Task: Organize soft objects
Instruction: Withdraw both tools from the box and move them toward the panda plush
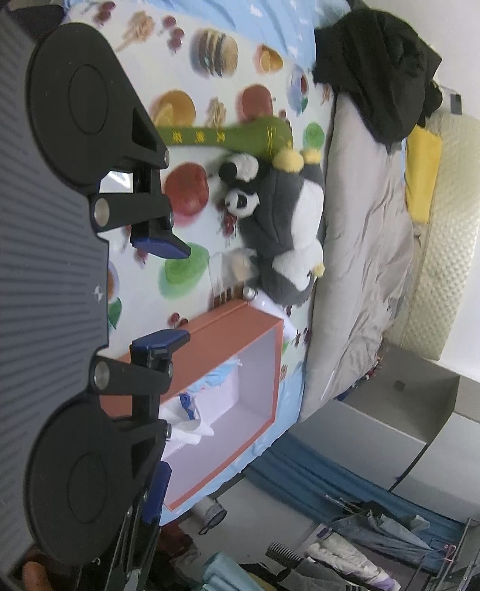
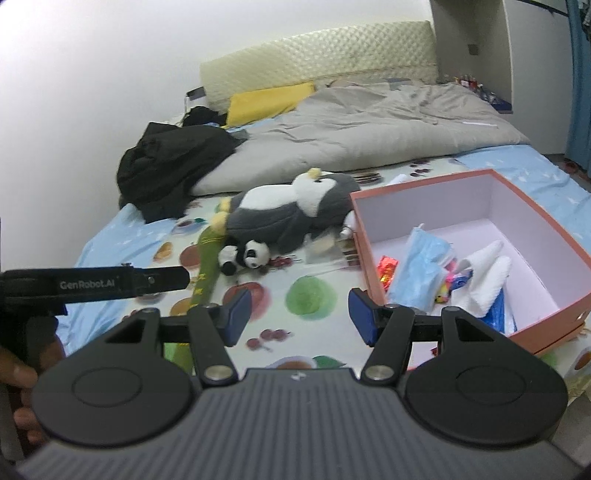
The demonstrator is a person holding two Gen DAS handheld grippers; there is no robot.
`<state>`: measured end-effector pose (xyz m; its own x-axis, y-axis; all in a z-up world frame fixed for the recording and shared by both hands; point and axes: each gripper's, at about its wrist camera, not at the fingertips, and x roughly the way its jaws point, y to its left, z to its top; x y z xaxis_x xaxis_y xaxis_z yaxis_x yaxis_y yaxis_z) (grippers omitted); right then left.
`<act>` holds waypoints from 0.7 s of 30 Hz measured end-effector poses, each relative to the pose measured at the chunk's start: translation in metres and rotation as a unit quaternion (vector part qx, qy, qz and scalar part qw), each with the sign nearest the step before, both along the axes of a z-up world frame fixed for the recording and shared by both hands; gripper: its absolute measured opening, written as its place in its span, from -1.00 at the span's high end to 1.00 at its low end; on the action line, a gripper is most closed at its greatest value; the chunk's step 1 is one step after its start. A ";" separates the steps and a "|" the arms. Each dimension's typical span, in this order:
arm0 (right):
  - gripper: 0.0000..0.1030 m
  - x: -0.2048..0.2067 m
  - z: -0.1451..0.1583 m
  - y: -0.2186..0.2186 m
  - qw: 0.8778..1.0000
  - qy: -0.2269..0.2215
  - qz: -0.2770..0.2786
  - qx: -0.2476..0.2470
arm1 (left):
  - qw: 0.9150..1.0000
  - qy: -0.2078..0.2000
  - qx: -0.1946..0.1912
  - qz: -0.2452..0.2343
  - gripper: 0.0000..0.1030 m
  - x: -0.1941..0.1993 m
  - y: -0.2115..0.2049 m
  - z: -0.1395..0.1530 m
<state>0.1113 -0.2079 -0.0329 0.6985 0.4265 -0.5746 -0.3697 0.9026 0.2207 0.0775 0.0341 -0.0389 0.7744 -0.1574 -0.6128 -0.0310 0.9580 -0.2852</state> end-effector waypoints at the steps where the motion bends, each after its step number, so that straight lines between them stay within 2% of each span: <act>1: -0.18 -0.004 0.000 0.002 1.000 -0.001 0.002 -0.001 | 1.000 0.000 0.002 0.002 0.06 -0.006 0.001 -0.001; 9: -0.18 -0.030 -0.011 0.012 1.000 0.005 0.019 -0.011 | 1.000 0.004 0.010 0.018 0.05 -0.032 0.002 -0.012; 21: -0.18 -0.004 -0.028 0.028 0.999 0.028 0.022 -0.024 | 0.999 0.024 0.002 0.044 0.05 -0.003 0.018 -0.031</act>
